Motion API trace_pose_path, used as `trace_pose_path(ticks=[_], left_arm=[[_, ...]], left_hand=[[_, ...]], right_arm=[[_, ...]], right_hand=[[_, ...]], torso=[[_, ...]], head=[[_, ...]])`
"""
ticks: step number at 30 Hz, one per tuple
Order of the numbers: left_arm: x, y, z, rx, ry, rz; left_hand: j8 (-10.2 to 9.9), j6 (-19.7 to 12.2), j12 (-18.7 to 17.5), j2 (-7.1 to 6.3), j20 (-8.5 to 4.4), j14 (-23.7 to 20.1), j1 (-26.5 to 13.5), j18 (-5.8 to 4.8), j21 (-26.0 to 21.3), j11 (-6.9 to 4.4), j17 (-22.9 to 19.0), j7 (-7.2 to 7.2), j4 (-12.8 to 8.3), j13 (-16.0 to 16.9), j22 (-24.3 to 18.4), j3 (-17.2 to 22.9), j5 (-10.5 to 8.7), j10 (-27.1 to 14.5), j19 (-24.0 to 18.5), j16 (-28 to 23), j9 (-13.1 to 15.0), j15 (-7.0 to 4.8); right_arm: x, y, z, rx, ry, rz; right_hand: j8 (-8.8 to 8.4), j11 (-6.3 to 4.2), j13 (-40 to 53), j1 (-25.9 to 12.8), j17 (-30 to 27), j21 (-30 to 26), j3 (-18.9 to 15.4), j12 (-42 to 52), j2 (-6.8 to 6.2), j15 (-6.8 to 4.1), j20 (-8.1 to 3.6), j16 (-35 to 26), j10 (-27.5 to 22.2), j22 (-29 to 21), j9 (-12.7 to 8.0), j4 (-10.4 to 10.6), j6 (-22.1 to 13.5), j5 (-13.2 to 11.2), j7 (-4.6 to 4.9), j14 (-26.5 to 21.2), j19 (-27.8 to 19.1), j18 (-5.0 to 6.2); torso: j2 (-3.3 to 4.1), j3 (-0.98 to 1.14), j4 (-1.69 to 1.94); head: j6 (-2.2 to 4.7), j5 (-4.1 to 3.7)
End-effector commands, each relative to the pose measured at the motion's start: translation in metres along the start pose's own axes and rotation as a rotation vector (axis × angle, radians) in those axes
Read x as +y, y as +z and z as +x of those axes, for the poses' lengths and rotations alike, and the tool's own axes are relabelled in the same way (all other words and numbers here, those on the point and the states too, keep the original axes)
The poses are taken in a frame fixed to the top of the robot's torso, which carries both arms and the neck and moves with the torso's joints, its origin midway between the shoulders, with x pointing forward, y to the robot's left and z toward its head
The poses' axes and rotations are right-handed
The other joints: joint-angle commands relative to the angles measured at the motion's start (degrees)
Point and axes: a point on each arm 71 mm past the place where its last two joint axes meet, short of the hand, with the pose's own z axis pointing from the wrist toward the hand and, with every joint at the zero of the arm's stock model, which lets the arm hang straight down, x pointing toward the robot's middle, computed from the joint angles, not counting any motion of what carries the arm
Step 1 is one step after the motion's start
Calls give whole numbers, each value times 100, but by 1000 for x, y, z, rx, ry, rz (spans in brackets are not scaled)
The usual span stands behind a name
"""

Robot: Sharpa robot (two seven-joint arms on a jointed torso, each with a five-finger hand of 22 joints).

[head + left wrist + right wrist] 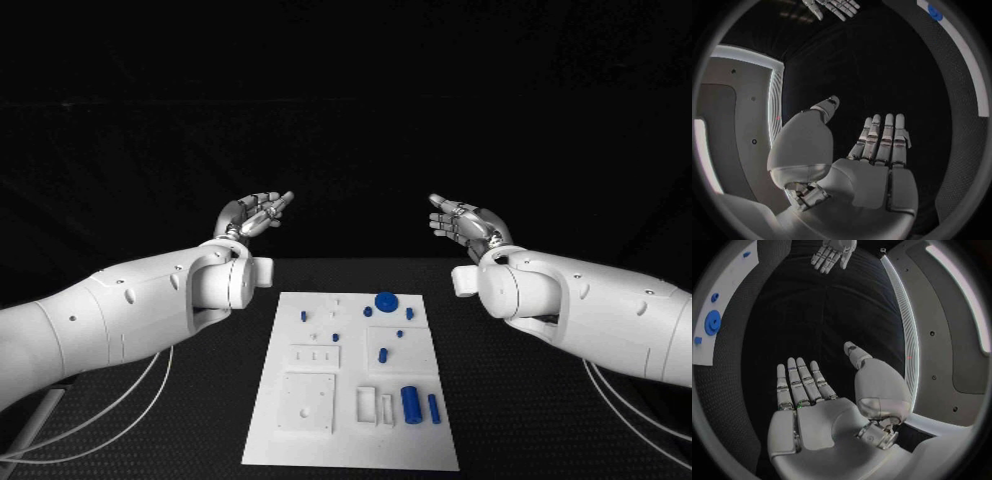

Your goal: Assemble the parts on the task board

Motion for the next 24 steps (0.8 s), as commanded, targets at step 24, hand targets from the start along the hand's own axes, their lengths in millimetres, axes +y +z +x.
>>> trace_pose_path(ticks=[24], left_arm=[[-15,21,-13,193,17,-53]], left_hand=[[383,1294,449,596,-307,1631,1200,196,542,351,347,429,-491,140,253,-803,735,1585,1271,765,104,6]], right_arm=[[21,44,-17,243,-763,-37]], right_hand=[[711,-281,104,1313,362,92,1650,428,-215,-238,60,738,2383,-48,44,-1015,2050,-277,184,2042,1835,754]], torso=[[81,2,31]], head=[[69,14]])
